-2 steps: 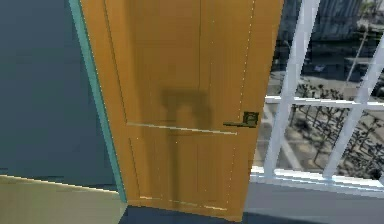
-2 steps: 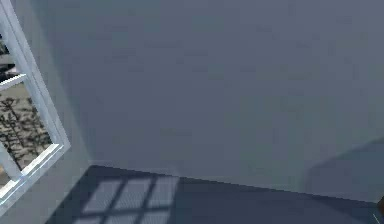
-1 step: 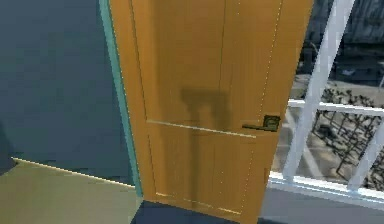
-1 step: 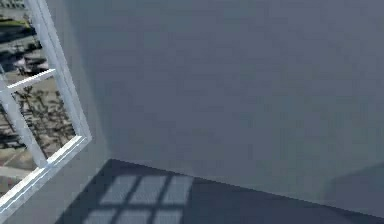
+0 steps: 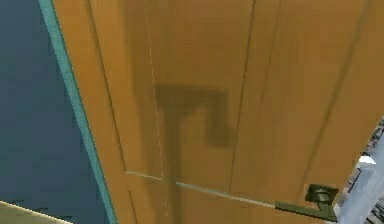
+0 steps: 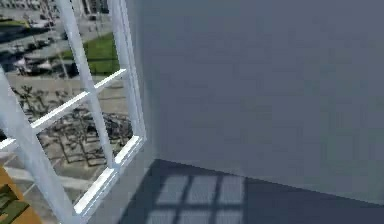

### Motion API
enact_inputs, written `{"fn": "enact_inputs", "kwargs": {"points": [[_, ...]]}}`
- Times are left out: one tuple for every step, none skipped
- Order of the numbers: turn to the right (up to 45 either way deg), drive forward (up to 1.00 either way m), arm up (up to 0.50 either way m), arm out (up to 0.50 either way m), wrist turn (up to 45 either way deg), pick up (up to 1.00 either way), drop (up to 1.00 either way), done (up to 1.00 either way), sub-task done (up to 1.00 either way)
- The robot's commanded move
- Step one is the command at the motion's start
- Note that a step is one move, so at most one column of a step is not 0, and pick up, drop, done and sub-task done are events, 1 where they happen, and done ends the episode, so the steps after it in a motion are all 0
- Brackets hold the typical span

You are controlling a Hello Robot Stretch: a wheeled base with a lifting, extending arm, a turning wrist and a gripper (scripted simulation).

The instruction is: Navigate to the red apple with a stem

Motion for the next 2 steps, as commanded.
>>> {"fn": "enact_inputs", "kwargs": {"points": [[-45.0,0.00,0.00,0.00,0.0,0.00,0.00,0.00,0.00],[-39.0,0.00,0.00,0.00,0.0,0.00,0.00,0.00,0.00]]}}
